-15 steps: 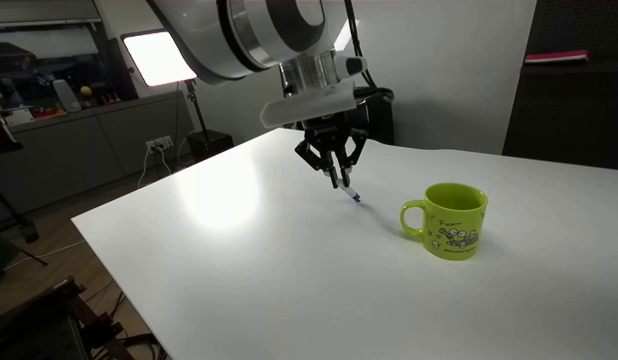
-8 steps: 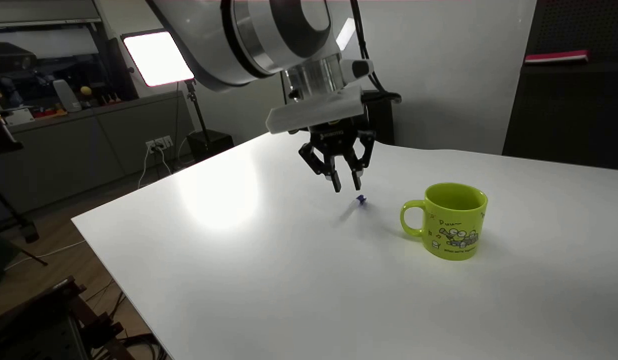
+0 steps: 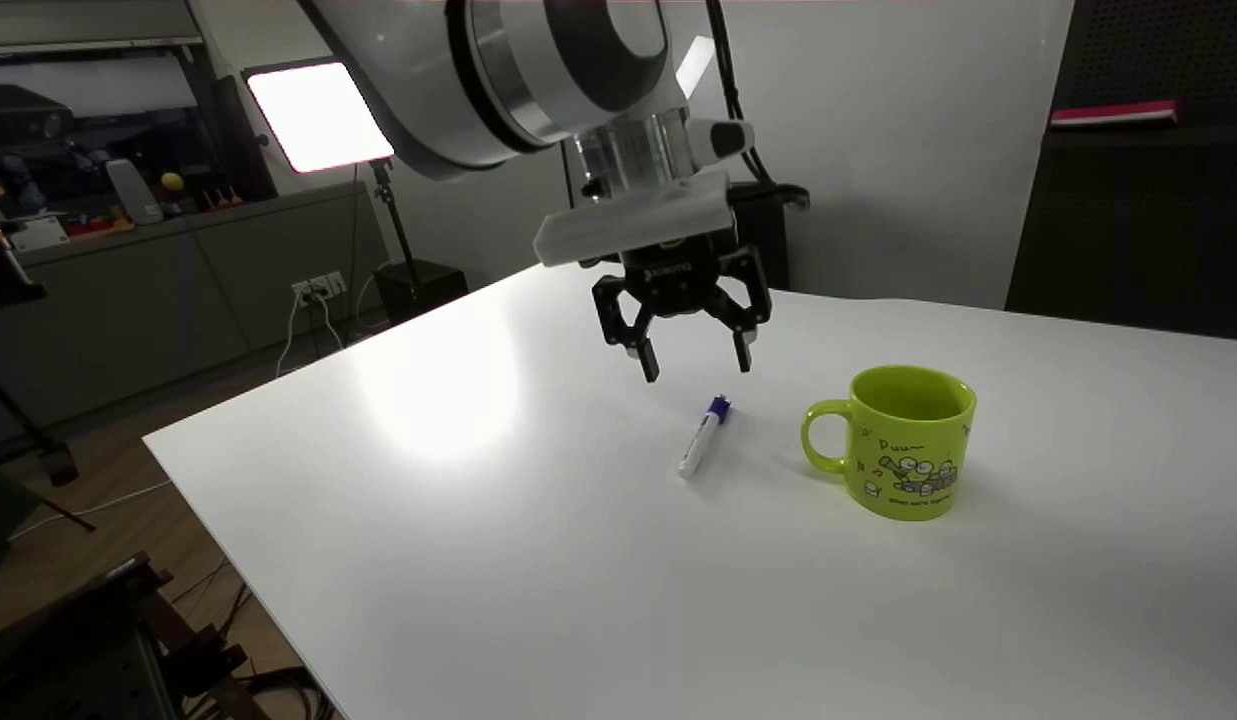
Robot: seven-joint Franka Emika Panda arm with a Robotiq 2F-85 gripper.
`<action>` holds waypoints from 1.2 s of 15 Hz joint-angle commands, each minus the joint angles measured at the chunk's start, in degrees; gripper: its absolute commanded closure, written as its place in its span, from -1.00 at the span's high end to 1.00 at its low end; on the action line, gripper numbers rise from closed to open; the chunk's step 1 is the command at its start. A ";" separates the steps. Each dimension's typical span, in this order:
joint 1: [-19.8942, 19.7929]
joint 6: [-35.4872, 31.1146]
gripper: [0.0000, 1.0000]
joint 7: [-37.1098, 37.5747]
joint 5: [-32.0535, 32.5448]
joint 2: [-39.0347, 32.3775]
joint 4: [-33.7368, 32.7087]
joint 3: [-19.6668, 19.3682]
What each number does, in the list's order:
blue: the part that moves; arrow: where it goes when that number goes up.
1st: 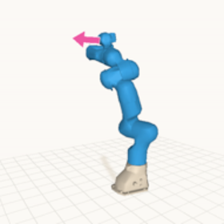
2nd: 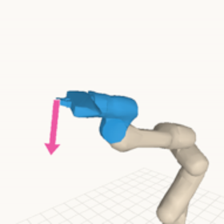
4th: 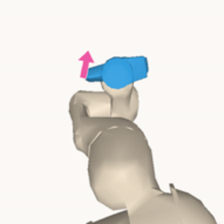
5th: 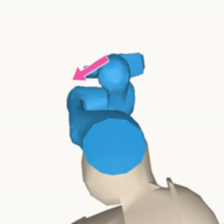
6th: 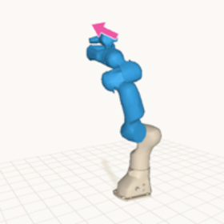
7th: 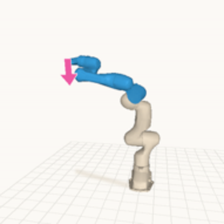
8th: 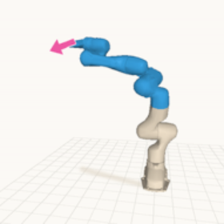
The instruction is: Place the marker on the table
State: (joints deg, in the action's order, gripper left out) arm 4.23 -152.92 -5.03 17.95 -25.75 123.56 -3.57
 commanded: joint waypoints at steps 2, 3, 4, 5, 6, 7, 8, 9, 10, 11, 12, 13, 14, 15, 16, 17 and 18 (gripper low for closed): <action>-0.04 5.51 1.00 1.32 -1.30 3.21 -0.61 0.15; 0.02 6.46 1.00 1.79 -1.61 3.59 -0.80 0.10; 0.24 7.85 1.00 2.61 -1.61 4.04 -1.00 -0.08; 0.44 8.94 1.00 3.89 -1.64 4.47 -1.06 -0.27; 0.88 9.93 1.00 6.17 -1.38 4.91 -1.07 -0.68; 0.91 10.74 1.00 7.91 -1.89 5.43 -0.87 -0.55; 1.05 11.57 1.00 9.86 -2.20 5.83 -0.66 -0.49; 1.06 12.07 1.00 11.12 -2.62 6.27 -0.23 -0.27; 1.26 12.05 1.00 12.76 -2.91 6.88 0.66 -0.18; 1.52 12.35 1.00 14.25 -2.91 7.36 1.35 -0.15; 1.73 12.27 1.00 15.30 -2.93 8.09 2.68 0.04; 1.84 12.37 1.00 15.79 -3.19 8.92 4.14 0.39; 1.99 12.20 1.00 16.05 -3.35 9.99 6.09 0.71; 1.16 11.76 1.00 13.23 -2.76 6.40 1.92 0.60; 1.29 11.74 1.00 13.26 -2.83 6.69 2.70 0.78; 1.30 11.70 1.00 13.18 -2.84 6.61 2.69 0.82; 1.24 11.67 1.00 13.09 -2.84 6.50 2.57 0.80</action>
State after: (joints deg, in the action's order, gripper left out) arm 5.72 -141.38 8.01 15.02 -19.27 126.19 -3.04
